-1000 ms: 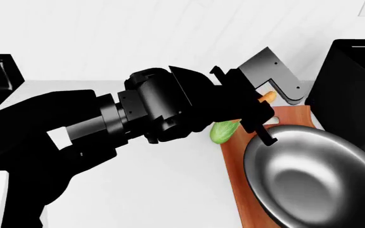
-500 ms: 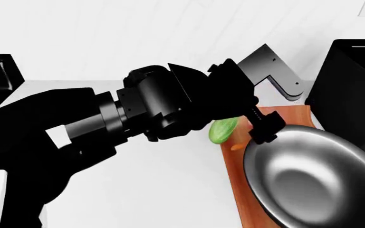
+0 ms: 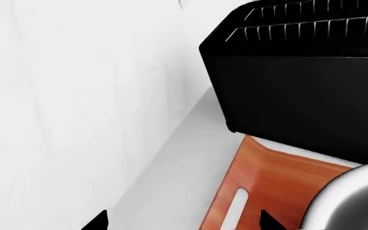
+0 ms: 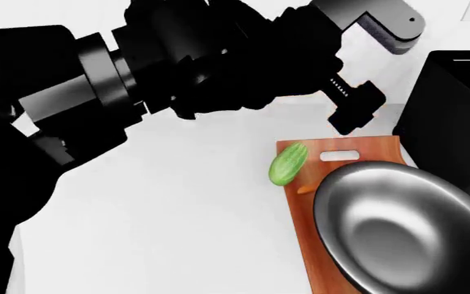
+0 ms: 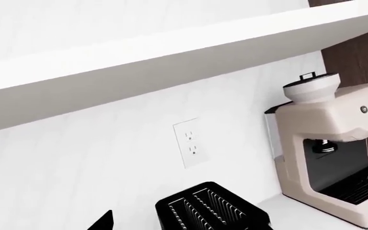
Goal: Place the two vegetables and bowl onto the tray for setting up a vegetable dip station.
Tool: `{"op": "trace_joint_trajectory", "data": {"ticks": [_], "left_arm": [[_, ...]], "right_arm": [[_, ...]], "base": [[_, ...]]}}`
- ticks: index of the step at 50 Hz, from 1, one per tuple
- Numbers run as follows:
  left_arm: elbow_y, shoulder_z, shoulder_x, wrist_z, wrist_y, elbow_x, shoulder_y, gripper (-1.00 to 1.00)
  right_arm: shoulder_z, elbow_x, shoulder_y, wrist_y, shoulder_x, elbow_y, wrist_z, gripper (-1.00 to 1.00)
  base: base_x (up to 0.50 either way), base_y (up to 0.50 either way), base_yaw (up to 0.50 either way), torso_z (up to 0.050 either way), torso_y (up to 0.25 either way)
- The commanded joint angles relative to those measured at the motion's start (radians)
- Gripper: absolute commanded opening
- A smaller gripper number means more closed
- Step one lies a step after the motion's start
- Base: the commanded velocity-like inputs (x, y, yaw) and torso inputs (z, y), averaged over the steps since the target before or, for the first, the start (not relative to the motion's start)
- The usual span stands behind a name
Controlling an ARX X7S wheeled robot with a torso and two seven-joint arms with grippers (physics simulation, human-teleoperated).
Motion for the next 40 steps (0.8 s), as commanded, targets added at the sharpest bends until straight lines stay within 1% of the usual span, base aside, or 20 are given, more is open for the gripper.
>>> {"op": "trace_joint_trajectory", "data": {"ticks": [1, 3, 4, 6, 7, 9, 11, 18, 19, 21, 24, 29, 30, 31, 32, 34, 35, 36, 37, 40], "left_arm": [[-0.064, -0.02, -0.026, -0.098, -0.164, -0.222, -0.219, 1.0], [0.0, -0.031, -0.07, -0.169, -0.191, -0.262, -0.226, 1.0], [0.063, -0.046, -0.116, -0.235, -0.197, -0.294, -0.231, 1.0], [0.113, -0.075, -0.162, -0.292, -0.2, -0.343, -0.241, 1.0], [0.153, -0.088, -0.19, -0.291, -0.222, -0.366, -0.264, 1.0], [0.226, -0.122, -0.262, -0.374, -0.21, -0.417, -0.276, 1.0], [0.301, -0.146, -0.317, -0.414, -0.205, -0.438, -0.286, 1.0], [0.5, -0.189, -0.443, -0.55, -0.177, -0.503, -0.275, 1.0], [0.532, -0.199, -0.473, -0.578, -0.161, -0.511, -0.267, 1.0], [0.557, -0.207, -0.498, -0.611, -0.148, -0.524, -0.262, 1.0], [0.68, -0.242, -0.558, -0.672, -0.12, -0.565, -0.263, 1.0], [0.835, -0.276, -0.643, -0.769, -0.069, -0.588, -0.243, 1.0], [0.864, -0.277, -0.656, -0.791, -0.06, -0.575, -0.236, 1.0], [0.94, -0.286, -0.694, -0.831, -0.025, -0.548, -0.205, 1.0], [0.942, -0.287, -0.694, -0.832, -0.024, -0.548, -0.204, 1.0], [1.01, -0.287, -0.73, -0.884, -0.038, -0.521, -0.218, 1.0], [1.072, -0.311, -0.761, -0.902, 0.004, -0.525, -0.199, 1.0], [1.073, -0.312, -0.761, -0.903, 0.004, -0.525, -0.198, 1.0], [1.125, -0.316, -0.802, -0.964, 0.019, -0.513, -0.192, 1.0], [1.198, -0.339, -0.844, -1.01, 0.05, -0.499, -0.186, 1.0]], "right_arm": [[-0.019, 0.011, -0.018, -0.035, 0.036, -0.027, -0.025, 1.0], [-0.023, 0.01, -0.018, -0.027, 0.041, -0.031, -0.038, 1.0], [-0.033, 0.011, -0.022, -0.013, 0.044, -0.039, -0.055, 1.0], [-0.038, 0.009, -0.022, -0.018, 0.043, -0.047, -0.062, 1.0], [-0.037, 0.008, -0.02, -0.017, 0.042, -0.046, -0.069, 1.0], [-0.043, -0.001, -0.016, -0.015, 0.042, -0.049, -0.086, 1.0], [-0.054, -0.012, -0.014, -0.021, 0.049, -0.053, -0.103, 1.0], [-0.095, -0.061, -0.013, -0.05, 0.074, -0.072, -0.148, 1.0], [-0.107, -0.073, -0.013, -0.063, 0.081, -0.079, -0.158, 1.0], [-0.116, -0.086, -0.013, -0.075, 0.086, -0.083, -0.166, 1.0], [-0.14, -0.113, -0.012, -0.1, 0.095, -0.101, -0.192, 1.0], [-0.183, -0.156, -0.018, -0.144, 0.123, -0.14, -0.22, 1.0], [-0.187, -0.16, -0.018, -0.147, 0.126, -0.142, -0.222, 1.0], [-0.192, -0.167, -0.017, -0.152, 0.129, -0.152, -0.231, 1.0], [-0.193, -0.168, -0.017, -0.152, 0.129, -0.152, -0.231, 1.0], [-0.2, -0.177, -0.014, -0.163, 0.13, -0.165, -0.245, 1.0], [-0.209, -0.192, -0.011, -0.171, 0.128, -0.172, -0.27, 1.0], [-0.21, -0.193, -0.011, -0.171, 0.128, -0.172, -0.271, 1.0], [-0.223, -0.22, -0.005, -0.19, 0.132, -0.183, -0.3, 1.0], [-0.232, -0.222, 0.003, -0.221, 0.161, -0.214, -0.322, 1.0]], "base": [[0.0, 0.0, 0.0, 0.0, 0.0], [0.0, 0.0, 0.0, 0.0, 0.0], [0.0, 0.0, 0.0, 0.0, 0.0], [0.0, 0.0, 0.0, 0.0, 0.0], [0.0, 0.0, 0.0, 0.0, 0.0], [0.0, 0.0, 0.0, 0.0, 0.0], [0.0, 0.0, 0.0, 0.0, 0.0], [0.0, 0.0, 0.0, 0.0, 0.0], [0.0, 0.0, 0.0, 0.0, 0.0], [0.0, 0.0, 0.0, 0.0, 0.0], [0.0, 0.0, 0.0, 0.0, 0.0], [0.0, 0.0, 0.0, 0.0, 0.0], [0.0, 0.0, 0.0, 0.0, 0.0], [0.0, 0.0, 0.0, 0.0, 0.0], [0.0, 0.0, 0.0, 0.0, 0.0], [0.0, 0.0, 0.0, 0.0, 0.0], [0.0, 0.0, 0.0, 0.0, 0.0], [0.0, 0.0, 0.0, 0.0, 0.0], [0.0, 0.0, 0.0, 0.0, 0.0], [0.0, 0.0, 0.0, 0.0, 0.0]]}}
